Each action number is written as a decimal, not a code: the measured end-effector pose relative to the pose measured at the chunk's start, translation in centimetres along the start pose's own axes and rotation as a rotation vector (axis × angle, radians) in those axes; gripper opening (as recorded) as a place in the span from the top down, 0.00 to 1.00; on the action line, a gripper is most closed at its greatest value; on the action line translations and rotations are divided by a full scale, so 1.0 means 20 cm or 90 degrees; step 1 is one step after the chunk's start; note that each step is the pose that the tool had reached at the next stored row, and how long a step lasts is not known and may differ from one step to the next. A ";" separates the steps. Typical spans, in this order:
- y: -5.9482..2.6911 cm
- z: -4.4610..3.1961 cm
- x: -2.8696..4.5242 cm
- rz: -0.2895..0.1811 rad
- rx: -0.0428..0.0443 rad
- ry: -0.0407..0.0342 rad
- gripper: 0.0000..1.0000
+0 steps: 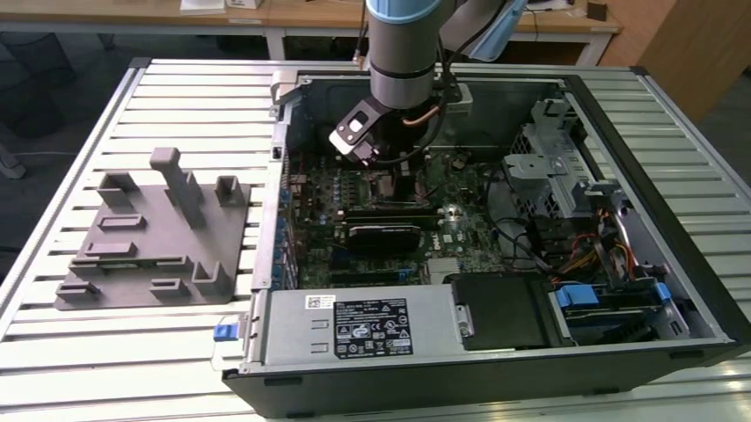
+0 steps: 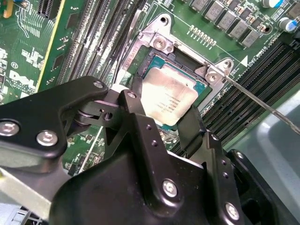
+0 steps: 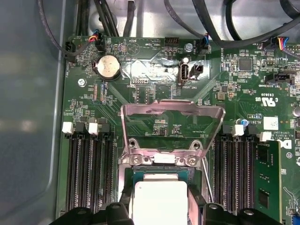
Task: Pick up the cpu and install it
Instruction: 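Place the cpu into insertion slot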
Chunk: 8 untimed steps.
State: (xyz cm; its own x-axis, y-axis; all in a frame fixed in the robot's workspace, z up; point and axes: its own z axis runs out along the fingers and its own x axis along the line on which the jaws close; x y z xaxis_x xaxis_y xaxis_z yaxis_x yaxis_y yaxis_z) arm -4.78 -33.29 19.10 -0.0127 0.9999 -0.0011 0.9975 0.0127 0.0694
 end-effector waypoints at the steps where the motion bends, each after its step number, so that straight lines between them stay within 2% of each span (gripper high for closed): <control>1: 0.000 0.000 0.000 0.000 -0.0001 -0.0006 0.46; 5: 0.001 -0.009 0.000 0.000 -0.0002 -0.0020 0.46; 8: 0.001 -0.009 0.000 -0.001 0.0001 -0.0118 0.46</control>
State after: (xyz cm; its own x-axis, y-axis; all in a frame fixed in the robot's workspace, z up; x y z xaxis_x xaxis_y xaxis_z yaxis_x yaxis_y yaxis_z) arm -4.78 -33.28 19.28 -0.0124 0.9997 -0.0197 0.9975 0.0138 0.0693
